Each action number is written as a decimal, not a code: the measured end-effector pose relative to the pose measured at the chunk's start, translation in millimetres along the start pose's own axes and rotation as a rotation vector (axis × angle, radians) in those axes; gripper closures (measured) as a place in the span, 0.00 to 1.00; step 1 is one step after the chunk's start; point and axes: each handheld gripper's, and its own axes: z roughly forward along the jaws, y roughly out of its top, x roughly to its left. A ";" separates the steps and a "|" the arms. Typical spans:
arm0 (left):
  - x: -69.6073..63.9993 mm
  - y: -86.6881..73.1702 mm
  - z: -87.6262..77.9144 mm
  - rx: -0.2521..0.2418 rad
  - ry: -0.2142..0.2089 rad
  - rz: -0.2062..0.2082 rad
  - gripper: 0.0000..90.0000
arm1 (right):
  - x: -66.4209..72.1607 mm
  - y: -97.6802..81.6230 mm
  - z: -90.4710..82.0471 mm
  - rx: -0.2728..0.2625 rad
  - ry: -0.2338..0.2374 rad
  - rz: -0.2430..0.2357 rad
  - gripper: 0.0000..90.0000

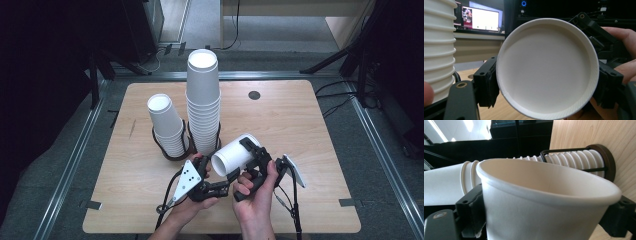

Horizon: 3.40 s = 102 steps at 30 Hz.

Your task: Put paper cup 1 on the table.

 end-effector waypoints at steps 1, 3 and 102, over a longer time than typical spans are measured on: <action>0.7 1.8 -0.9 0.019 -0.003 -0.006 0.23 | 0.1 -0.4 -0.2 0.003 0.002 -0.005 0.14; 2.6 5.4 -1.5 0.059 0.007 -0.001 0.18 | 0.2 -1.6 0.2 -0.013 0.008 -0.024 0.15; 36.8 17.6 -11.1 0.178 0.071 -0.113 0.08 | 61.2 53.7 47.4 -0.538 -0.260 -1.563 0.17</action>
